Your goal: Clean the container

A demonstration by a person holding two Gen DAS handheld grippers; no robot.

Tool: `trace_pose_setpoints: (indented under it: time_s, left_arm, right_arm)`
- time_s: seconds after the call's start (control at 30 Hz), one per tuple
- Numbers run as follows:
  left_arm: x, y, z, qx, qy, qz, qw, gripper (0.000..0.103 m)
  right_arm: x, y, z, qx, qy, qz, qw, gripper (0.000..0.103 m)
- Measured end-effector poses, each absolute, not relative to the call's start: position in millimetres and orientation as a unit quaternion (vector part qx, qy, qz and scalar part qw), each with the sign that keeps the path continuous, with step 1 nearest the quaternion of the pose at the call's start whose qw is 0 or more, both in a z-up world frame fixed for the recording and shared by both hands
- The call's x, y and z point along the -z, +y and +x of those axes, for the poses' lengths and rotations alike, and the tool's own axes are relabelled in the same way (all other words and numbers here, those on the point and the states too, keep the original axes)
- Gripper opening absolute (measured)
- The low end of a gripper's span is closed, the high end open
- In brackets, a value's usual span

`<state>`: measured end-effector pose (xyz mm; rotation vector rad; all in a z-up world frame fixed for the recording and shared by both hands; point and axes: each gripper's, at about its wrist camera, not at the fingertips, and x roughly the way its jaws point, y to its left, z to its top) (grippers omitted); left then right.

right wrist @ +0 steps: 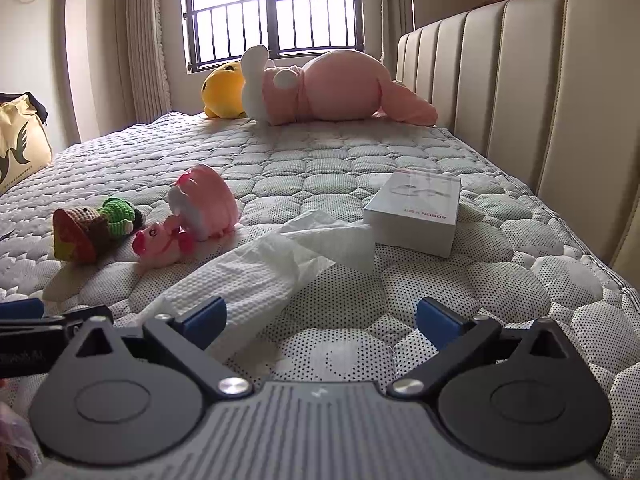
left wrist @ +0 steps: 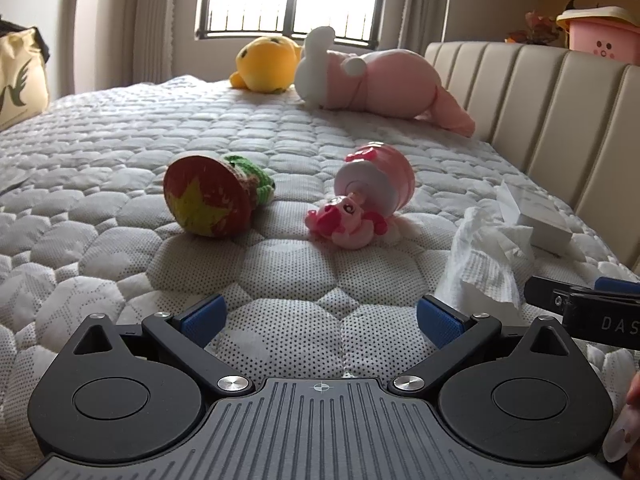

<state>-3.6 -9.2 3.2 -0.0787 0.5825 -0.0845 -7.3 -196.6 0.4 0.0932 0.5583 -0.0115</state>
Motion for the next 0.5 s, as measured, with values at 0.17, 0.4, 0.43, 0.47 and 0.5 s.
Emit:
trace_pose_setpoints:
  time_s: [0.17,0.4,0.43,0.47,0.5]
  left_arm:
    - [-4.0,-9.6,-3.8,0.043,0.286,-0.038,0.956,0.103]
    - [-6.2,-9.3,-5.8,0.046,0.279,-0.036,0.958,0.103]
    - [-6.6,-9.2,-6.0,0.047,0.278,-0.036,0.959,0.103]
    - [-6.8,-9.1,-6.1,0.047,0.278,-0.036,0.959,0.103]
    - [-6.8,-9.1,-6.2,0.047,0.278,-0.036,0.959,0.103]
  right_arm:
    - [-0.9,-196.5,-7.3,0.005,0.277,0.045,0.96,0.102]
    - [-0.8,-194.8,-8.0,0.005,0.278,0.042,0.96,0.102]
    - [-0.9,-194.4,-8.2,0.004,0.278,0.041,0.96,0.102]
    - [-0.9,-194.2,-8.3,0.004,0.278,0.04,0.96,0.102]
    - [-0.8,-194.2,-8.4,0.004,0.278,0.04,0.96,0.102]
